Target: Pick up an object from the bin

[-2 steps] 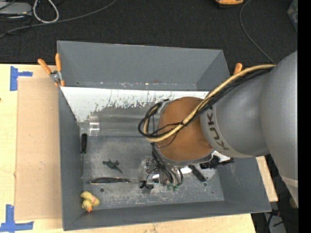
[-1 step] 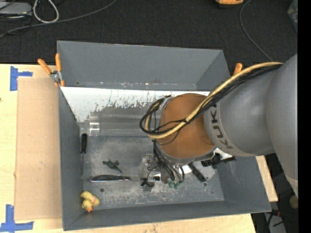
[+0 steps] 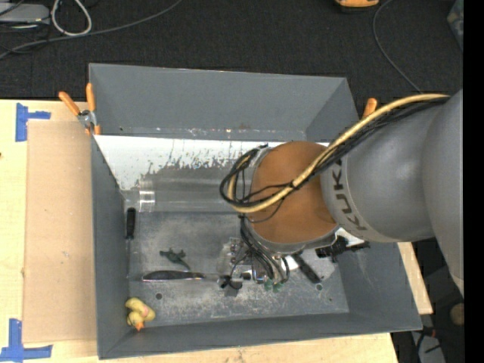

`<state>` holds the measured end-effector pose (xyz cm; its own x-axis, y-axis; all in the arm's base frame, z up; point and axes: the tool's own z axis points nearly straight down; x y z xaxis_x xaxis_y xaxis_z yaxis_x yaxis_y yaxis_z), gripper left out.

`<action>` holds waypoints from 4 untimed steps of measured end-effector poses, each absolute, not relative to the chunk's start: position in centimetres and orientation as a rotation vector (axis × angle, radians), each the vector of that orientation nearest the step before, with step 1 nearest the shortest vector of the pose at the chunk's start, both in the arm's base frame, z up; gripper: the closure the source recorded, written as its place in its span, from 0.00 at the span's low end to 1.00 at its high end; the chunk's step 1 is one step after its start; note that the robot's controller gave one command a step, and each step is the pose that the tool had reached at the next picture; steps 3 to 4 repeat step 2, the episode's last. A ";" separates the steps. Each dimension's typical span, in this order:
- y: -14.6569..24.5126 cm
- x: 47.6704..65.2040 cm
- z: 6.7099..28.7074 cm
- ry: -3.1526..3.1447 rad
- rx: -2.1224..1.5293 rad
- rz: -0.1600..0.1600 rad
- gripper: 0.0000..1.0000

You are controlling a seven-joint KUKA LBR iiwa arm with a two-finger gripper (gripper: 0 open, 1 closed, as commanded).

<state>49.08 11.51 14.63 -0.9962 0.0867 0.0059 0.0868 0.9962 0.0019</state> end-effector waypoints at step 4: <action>11.5 49.1 15.7 -3.133 -0.142 -0.004 1.00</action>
Offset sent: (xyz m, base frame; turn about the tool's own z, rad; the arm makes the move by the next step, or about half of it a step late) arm 0.0002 0.0000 0.0106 0.0014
